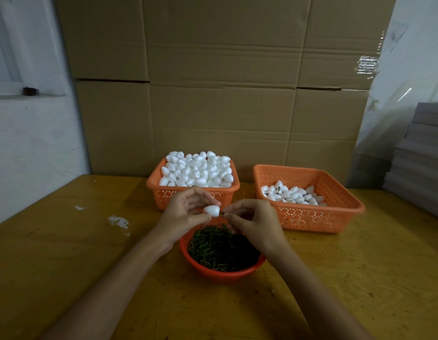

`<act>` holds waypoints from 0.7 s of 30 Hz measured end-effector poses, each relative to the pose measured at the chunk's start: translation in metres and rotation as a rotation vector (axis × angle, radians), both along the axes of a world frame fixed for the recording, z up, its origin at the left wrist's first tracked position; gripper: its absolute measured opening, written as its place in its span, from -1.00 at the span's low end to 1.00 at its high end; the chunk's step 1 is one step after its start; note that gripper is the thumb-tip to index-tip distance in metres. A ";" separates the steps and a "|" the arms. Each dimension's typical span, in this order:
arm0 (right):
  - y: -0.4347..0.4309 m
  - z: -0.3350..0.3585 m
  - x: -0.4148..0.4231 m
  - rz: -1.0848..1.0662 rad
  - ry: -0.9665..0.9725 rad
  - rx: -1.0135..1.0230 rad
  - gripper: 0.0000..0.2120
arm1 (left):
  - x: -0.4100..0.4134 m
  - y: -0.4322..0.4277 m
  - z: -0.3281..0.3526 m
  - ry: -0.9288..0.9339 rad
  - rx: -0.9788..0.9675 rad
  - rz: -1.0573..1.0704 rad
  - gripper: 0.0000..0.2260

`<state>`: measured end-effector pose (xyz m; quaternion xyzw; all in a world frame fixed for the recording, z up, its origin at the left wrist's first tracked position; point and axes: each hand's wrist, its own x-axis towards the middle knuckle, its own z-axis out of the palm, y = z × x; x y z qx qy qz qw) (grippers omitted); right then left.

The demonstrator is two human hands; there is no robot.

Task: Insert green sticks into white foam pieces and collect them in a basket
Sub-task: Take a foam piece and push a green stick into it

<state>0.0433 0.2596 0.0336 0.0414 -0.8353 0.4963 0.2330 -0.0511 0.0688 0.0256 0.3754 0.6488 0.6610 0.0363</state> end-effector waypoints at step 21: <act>0.014 0.010 0.003 -0.060 0.050 -0.088 -0.89 | 0.002 0.002 0.002 -0.005 0.007 -0.030 -0.54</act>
